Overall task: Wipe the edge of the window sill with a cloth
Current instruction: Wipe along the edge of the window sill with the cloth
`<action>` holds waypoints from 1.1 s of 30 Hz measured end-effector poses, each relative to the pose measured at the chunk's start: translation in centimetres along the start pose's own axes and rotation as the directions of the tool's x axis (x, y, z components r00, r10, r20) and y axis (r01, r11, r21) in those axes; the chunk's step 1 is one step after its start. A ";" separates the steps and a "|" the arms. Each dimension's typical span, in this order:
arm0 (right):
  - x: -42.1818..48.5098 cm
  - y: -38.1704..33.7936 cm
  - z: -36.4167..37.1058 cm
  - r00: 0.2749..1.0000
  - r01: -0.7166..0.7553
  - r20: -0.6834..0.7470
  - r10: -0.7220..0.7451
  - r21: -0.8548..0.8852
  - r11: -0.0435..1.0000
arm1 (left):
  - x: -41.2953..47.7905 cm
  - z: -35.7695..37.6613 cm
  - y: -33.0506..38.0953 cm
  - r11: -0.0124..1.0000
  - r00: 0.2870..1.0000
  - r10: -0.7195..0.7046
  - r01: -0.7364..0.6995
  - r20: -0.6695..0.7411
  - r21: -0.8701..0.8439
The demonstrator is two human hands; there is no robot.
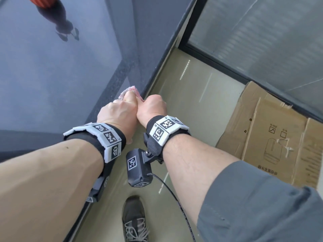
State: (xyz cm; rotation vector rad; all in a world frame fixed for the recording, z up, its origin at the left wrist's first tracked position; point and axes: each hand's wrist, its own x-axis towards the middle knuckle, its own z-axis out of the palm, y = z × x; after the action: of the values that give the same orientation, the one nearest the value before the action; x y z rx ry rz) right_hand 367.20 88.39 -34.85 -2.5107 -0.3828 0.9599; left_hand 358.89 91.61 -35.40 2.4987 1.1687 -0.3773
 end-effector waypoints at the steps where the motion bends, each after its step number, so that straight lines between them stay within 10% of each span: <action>1: 0.0 0.1 -0.3 1.000 0.002 0.007 -0.002 -0.010 1.000 | -0.1 0.0 0.2 1.000 1.000 0.000 0.000 0.008 -0.010; 17: -2.7 -3.9 -3.2 0.985 0.144 0.124 -0.123 -0.176 0.974 | -2.8 -3.3 1.1 0.970 0.970 -0.163 0.123 -0.182 -0.212; 33: -5.7 -0.5 -1.7 0.907 0.378 0.337 -0.253 -0.382 0.843 | -8.6 0.9 2.6 0.842 0.877 -0.474 0.422 -0.086 -0.336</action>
State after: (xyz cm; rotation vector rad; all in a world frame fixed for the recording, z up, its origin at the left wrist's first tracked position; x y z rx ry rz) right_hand 364.15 86.06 -30.23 -2.5675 -1.1922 1.1881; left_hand 355.49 83.80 -32.35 1.9989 1.7425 -0.0870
